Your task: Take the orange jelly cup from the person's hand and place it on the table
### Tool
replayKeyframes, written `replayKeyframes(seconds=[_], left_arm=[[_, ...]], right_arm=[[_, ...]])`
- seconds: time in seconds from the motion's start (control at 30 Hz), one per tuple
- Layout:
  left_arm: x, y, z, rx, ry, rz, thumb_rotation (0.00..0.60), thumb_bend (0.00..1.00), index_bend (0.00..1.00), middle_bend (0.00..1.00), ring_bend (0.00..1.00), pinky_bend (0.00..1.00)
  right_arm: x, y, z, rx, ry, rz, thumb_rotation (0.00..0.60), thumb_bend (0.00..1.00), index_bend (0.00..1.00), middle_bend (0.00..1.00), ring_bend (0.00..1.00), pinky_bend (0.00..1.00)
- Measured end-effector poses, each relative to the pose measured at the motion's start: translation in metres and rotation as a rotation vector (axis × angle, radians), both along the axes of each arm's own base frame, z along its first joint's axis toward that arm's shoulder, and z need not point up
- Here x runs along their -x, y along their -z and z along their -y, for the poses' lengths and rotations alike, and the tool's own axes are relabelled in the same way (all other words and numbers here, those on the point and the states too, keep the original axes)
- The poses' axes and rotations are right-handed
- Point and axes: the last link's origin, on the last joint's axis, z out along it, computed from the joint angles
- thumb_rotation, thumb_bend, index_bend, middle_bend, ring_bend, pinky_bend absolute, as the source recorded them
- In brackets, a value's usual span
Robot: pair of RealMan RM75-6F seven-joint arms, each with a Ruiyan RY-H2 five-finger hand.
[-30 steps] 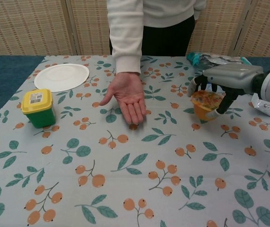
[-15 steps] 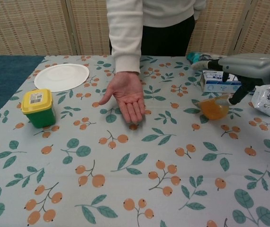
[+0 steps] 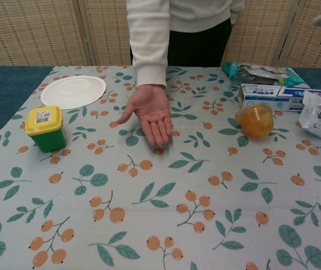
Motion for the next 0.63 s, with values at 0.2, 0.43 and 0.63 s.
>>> replayKeyframes(seconds=[0.2,0.43,0.63], left_arm=[[-0.001,-0.001,-0.001,-0.001,-0.012,-0.01,0.6,0.28,0.01,0.04,0.11,0.07],[-0.009,0.002,-0.003,-0.004,0.003,-0.013,0.6,0.28,0.01,0.04,0.11,0.07],[-0.017,0.002,-0.006,-0.02,0.028,-0.007,0.6,0.28,0.01,0.04,0.11,0.07]], right_arm=[[0.03,-0.036,-0.055,0.117,0.074,0.002,0.6,0.31,0.12,0.24,0.16,0.3],[0.052,-0.049,-0.107,0.159,0.156,0.023,0.6,0.31,0.12,0.25,0.16,0.3],[0.06,-0.05,-0.129,0.164,0.188,0.042,0.6,0.31,0.12,0.25,0.16,0.3]])
